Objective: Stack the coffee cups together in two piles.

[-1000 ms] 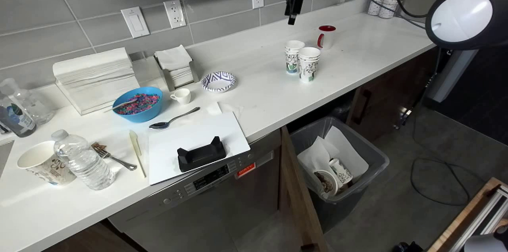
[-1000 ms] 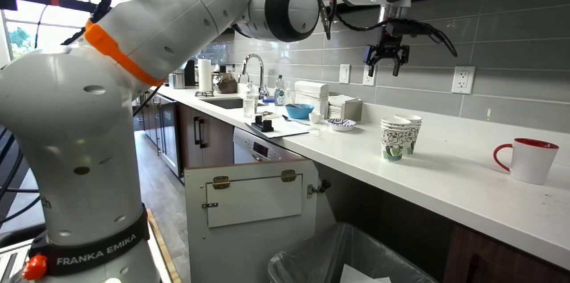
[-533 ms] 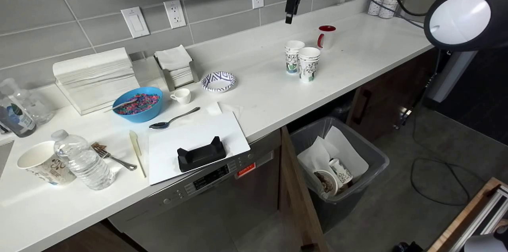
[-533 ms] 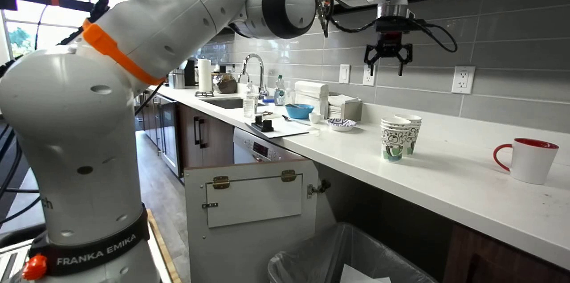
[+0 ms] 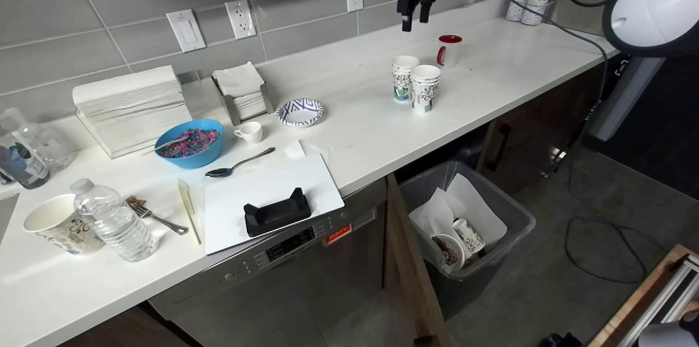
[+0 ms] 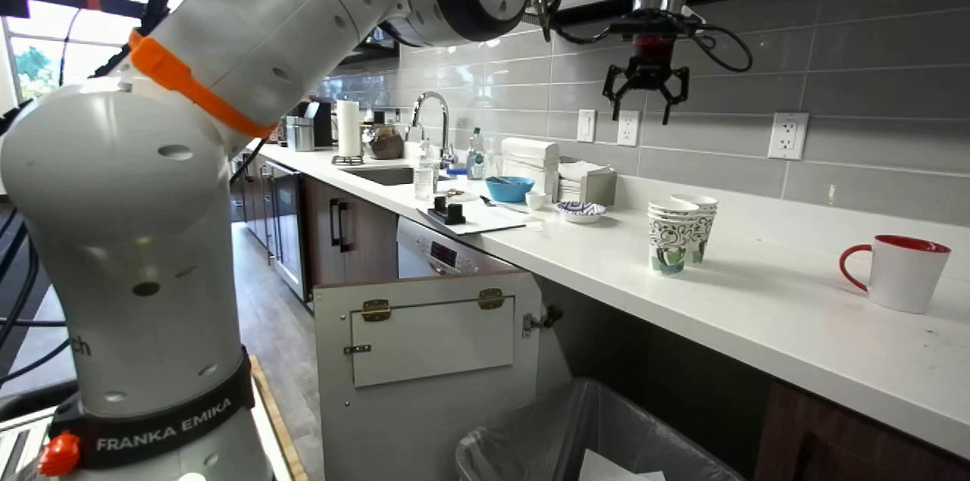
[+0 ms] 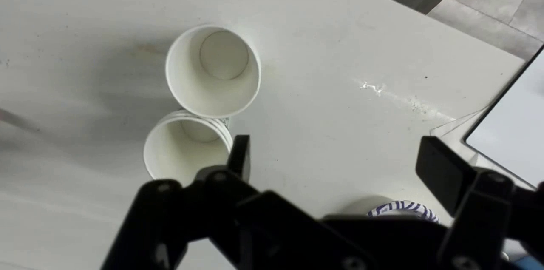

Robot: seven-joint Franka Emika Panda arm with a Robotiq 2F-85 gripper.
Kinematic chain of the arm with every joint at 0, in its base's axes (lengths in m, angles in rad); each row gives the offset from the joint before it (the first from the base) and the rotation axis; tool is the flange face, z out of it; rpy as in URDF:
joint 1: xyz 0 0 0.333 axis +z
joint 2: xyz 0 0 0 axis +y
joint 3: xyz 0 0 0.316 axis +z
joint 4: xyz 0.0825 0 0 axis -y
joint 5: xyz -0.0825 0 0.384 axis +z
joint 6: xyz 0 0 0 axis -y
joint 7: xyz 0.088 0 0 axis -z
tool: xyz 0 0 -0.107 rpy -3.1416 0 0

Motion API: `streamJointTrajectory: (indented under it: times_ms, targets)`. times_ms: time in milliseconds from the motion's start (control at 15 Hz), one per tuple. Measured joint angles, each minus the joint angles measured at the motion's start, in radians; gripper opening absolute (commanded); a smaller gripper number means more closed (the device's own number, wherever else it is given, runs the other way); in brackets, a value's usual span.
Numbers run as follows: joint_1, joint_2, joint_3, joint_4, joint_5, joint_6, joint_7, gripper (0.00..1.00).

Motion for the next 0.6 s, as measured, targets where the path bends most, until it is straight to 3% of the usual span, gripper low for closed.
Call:
streamJointTrajectory:
  times_ms: [600]
  targets:
    - [-0.02,-0.113,0.0,-0.133,0.007,-0.009,-0.04,1.0]
